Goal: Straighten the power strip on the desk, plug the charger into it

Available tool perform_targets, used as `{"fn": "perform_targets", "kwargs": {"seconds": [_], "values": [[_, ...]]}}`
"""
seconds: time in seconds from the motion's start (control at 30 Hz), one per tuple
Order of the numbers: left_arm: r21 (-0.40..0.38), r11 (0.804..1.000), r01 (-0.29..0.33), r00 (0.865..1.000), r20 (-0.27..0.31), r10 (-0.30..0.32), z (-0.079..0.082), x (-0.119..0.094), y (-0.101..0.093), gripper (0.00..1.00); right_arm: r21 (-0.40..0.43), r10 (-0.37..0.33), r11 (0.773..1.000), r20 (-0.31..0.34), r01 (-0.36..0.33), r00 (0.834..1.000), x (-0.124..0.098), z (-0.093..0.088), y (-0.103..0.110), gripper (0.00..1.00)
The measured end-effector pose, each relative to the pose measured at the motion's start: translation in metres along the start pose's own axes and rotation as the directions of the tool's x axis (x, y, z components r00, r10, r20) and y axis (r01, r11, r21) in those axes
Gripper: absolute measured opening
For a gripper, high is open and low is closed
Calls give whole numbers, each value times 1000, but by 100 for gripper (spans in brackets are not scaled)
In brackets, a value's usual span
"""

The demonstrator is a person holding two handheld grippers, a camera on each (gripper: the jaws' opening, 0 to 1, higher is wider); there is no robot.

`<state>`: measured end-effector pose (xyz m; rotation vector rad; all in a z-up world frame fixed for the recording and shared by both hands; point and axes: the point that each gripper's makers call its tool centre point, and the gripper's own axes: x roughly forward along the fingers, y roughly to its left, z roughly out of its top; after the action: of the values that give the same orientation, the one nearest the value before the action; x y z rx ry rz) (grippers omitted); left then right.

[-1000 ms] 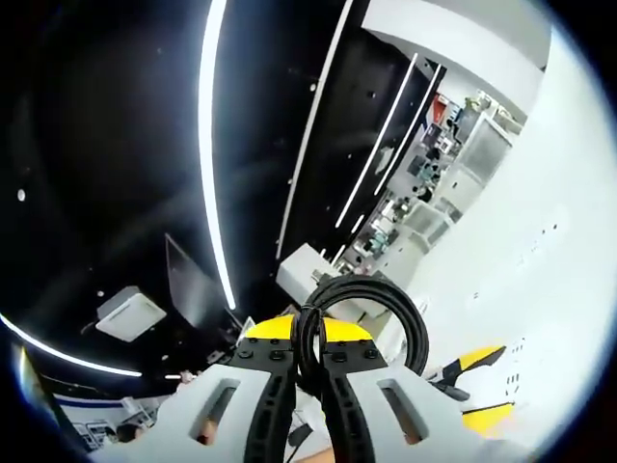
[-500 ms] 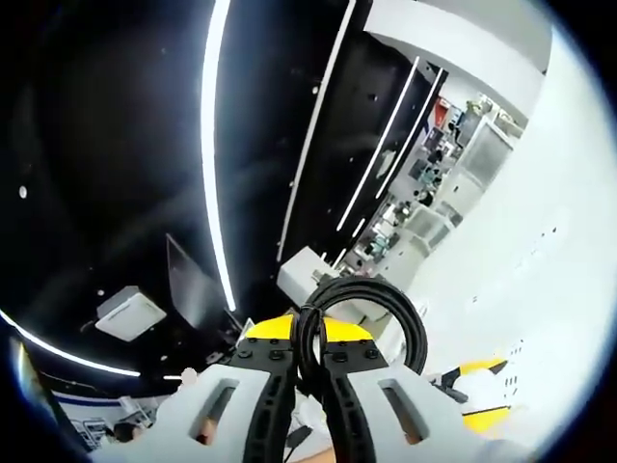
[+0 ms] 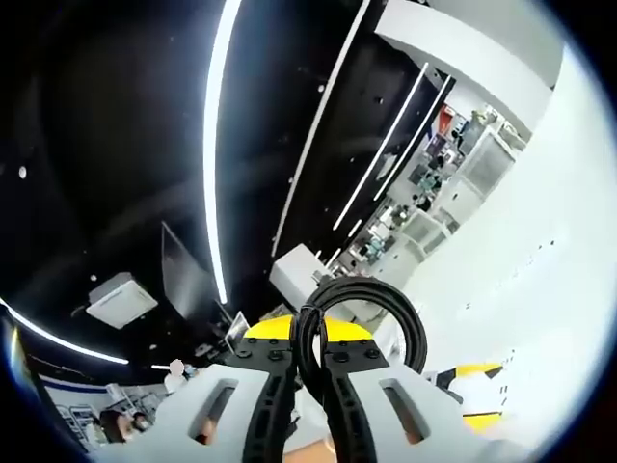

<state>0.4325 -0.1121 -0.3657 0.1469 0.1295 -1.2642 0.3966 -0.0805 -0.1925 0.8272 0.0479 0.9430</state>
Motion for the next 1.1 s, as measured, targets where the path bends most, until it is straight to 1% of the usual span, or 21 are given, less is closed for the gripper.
{"fn": "perform_targets", "kwargs": {"seconds": [0.17, 0.23, 0.33, 0.4, 0.5, 0.63, 0.77, 0.87, 1.1], "values": [[-12, 999, 29, 999, -12, -30, -2, 3, -2, 27, -6, -16, 1000, -1, 16, 1000, 2, -1, -4, 7], [-9, 999, 33, 999, -14, -33, -3, 5, 3, 27, -4, -26, 1000, -3, 26, 1000, 5, 1, -8, 7], [-25, 999, 39, 999, -7, -39, -1, 7, 10, 27, 7, -36, 999, 0, 36, 999, 7, 3, -11, 7], [-67, 996, 58, 998, 0, -58, 0, 9, 12, 27, 14, -43, 999, 4, 43, 999, 10, 4, -13, 7], [-92, 994, 61, 998, 0, -62, -1, 12, 13, 27, 10, -58, 998, 1, 58, 998, 13, 4, -15, 7], [-102, 993, 51, 999, 0, -52, -1, 12, 17, 27, 9, -63, 998, -4, 63, 998, 17, 7, -20, 7], [-138, 989, 51, 998, -17, -53, -5, 12, 20, 27, 17, -71, 997, -5, 71, 997, 18, 5, -23, 7], [-158, 986, 58, 998, -20, -62, -6, 13, 22, 27, 24, -72, 997, -2, 72, 997, 20, 5, -25, 6], [-133, 990, 49, 998, -21, -52, -5, 16, 25, 27, 14, -76, 997, -7, 76, 997, 19, 4, -25, 6]]}}
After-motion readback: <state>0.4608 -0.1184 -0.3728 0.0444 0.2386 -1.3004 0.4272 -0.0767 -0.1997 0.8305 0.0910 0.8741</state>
